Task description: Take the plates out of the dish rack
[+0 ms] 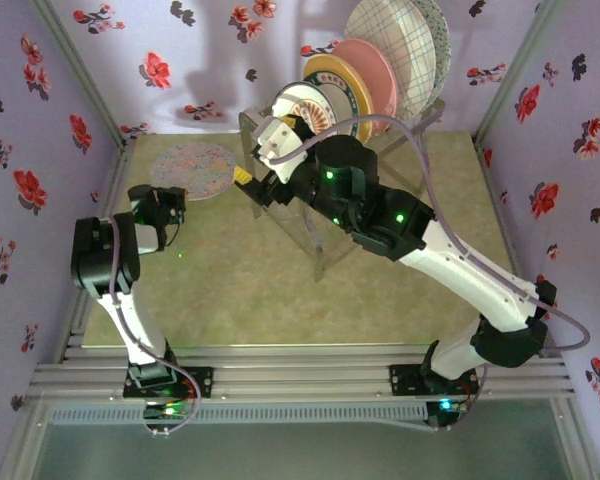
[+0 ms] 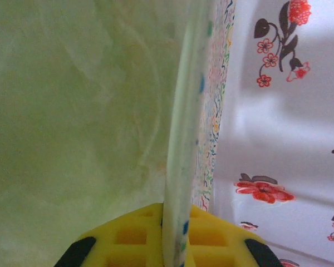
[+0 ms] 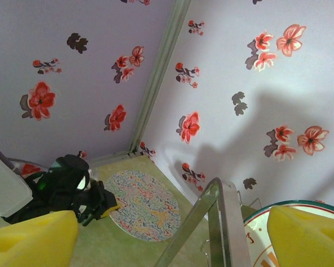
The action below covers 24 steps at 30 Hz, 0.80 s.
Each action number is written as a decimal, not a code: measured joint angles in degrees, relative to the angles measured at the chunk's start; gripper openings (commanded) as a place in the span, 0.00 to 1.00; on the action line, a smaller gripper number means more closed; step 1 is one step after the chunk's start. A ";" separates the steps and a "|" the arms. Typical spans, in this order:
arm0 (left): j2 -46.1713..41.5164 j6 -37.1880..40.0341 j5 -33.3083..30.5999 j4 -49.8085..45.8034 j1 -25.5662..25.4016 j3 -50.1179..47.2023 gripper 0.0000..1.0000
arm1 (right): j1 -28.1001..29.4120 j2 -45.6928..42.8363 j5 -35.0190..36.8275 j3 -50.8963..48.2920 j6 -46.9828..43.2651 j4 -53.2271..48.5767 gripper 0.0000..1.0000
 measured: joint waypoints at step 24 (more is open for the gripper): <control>6.67 1.31 1.90 -0.66 0.00 5.81 0.00 | 0.00 3.06 0.63 2.71 -0.02 -1.88 0.91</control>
